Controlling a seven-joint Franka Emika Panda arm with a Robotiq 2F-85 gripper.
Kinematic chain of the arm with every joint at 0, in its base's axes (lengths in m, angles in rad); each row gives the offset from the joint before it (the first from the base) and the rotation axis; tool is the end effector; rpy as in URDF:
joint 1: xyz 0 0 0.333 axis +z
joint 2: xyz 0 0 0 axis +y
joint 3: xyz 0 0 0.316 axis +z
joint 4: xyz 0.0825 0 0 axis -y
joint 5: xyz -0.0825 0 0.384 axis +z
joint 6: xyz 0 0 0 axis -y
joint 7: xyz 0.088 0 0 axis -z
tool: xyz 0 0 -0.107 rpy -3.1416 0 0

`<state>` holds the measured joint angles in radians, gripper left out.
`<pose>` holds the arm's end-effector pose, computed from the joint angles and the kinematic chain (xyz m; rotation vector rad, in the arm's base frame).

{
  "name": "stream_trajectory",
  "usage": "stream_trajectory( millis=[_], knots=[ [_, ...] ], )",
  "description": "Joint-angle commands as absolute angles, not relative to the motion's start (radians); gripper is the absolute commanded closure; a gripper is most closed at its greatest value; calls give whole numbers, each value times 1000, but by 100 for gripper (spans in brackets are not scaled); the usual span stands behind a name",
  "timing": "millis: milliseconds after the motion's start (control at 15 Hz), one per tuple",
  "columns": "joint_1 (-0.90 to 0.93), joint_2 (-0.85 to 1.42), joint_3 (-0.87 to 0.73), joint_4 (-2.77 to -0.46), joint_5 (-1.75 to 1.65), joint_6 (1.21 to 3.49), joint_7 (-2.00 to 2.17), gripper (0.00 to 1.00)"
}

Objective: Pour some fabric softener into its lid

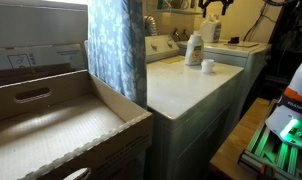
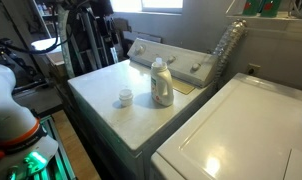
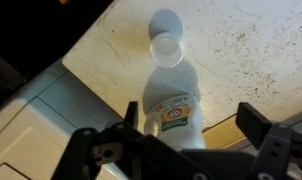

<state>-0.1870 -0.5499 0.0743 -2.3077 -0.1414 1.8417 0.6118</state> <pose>0.3916 -0.0512 0.5565 2.8029 -1.0255 0.1829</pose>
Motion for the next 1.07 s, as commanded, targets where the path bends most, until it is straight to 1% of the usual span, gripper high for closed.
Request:
stream_trajectory(
  millis=[0,333,733,800,1000],
  knots=[
    [-276,-461,-16,-2277,-164,1884,658,0],
    [-357,-272,-138,-2188,-113,1969,725,0],
    [-353,-80,-234,-2087,53,2081,851,0],
    [-343,-138,-225,-2130,-5,2061,810,0],
    [-341,-82,-241,-2091,28,2076,835,0]
  ],
)
